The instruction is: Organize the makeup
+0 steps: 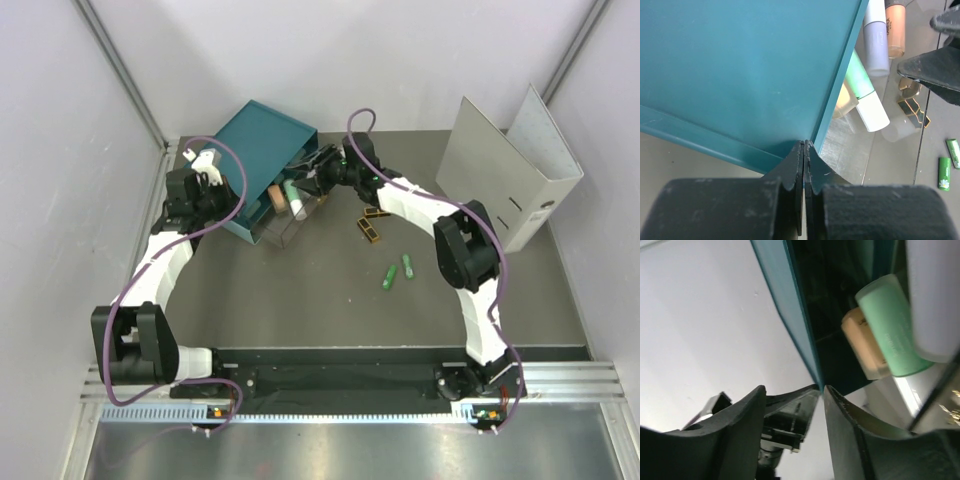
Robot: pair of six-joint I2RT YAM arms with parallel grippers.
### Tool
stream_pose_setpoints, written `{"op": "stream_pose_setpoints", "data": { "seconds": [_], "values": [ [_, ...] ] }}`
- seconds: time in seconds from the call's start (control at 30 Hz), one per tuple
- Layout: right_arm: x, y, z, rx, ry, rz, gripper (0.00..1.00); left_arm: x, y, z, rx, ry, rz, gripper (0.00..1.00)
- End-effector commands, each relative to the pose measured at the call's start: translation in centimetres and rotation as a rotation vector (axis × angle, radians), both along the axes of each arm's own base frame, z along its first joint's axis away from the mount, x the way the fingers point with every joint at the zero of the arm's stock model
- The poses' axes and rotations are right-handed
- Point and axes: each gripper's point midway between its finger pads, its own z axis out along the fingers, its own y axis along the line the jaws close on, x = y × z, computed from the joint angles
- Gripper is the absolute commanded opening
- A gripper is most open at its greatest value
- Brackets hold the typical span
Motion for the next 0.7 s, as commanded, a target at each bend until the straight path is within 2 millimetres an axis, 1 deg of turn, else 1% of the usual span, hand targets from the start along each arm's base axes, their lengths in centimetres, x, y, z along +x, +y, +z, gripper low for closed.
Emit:
{"op": "stream_pose_setpoints", "data": {
  "seconds": [0.0, 0.03, 0.07, 0.1, 0.13, 0.17, 0.2, 0.23, 0.27, 0.33, 0.37, 0.43, 0.47, 0.53, 0.57, 0.67],
  "values": [
    [-0.4, -3.9, 6.3, -0.085, -0.241, 0.003, 0.46, -6.1, -0.8, -7.4, -0.006, 0.355, -0.032, 0.0],
    [-1.0, -4.8, 7.4, -0.11, -0.265, -0.001, 0.42, -6.1, -0.8, -7.5, -0.005, 0.358, -0.033, 0.0],
    [-0.7, -5.9, 7.2, -0.145, -0.276, -0.027, 0.4, -6.1, -0.8, -7.6, -0.006, 0.36, -0.032, 0.0],
    [-0.9, -6.8, 7.1, -0.184, -0.302, -0.026, 0.37, -6.2, -0.7, -7.6, -0.007, 0.36, -0.032, 0.0],
    [-1.5, -7.7, 8.8, -0.182, -0.341, -0.041, 0.33, -6.2, -0.8, -7.6, -0.007, 0.361, -0.035, 0.0],
    [-1.5, -8.8, 7.6, -0.21, -0.328, -0.057, 0.31, -6.3, -0.8, -7.8, -0.008, 0.367, -0.036, 0.0],
    [-1.8, -9.3, 7.8, -0.217, -0.34, -0.061, 0.3, -6.3, -0.8, -7.8, -0.008, 0.367, -0.036, 0.0],
    [-2.3, -10.1, 8.4, -0.213, -0.354, -0.07, 0.27, -6.4, -0.8, -7.9, -0.008, 0.37, -0.036, 0.0],
    [-2.7, -10.8, 6.9, -0.228, -0.326, -0.068, 0.27, -6.4, -0.8, -8.0, -0.009, 0.371, -0.036, 0.0],
    [-3.4, -11.6, 6.4, -0.229, -0.321, -0.065, 0.24, -6.3, -0.9, -8.1, -0.014, 0.374, -0.037, 0.0],
    [-4.0, -12.0, 4.6, -0.246, -0.288, -0.055, 0.24, -6.3, -0.9, -8.1, -0.014, 0.376, -0.039, 0.0],
    [-4.8, -12.4, 3.6, -0.256, -0.28, -0.049, 0.21, -6.3, -1.0, -8.1, -0.014, 0.374, -0.043, 0.0],
    [-5.4, -12.6, 2.0, -0.267, -0.251, -0.034, 0.21, -6.2, -0.9, -8.0, -0.013, 0.374, -0.042, 0.0],
    [-5.9, -12.7, 0.9, -0.259, -0.23, -0.026, 0.19, -6.2, -0.9, -7.9, -0.005, 0.373, -0.046, 0.0],
    [-6.4, -12.7, 0.1, -0.26, -0.211, -0.009, 0.18, -6.2, -0.8, -7.9, -0.002, 0.376, -0.045, 0.0],
    [-6.8, -12.7, -1.2, -0.276, -0.191, 0.013, 0.17, -6.3, -0.8, -7.8, 0.001, 0.374, -0.049, 0.0]
  ]
}}
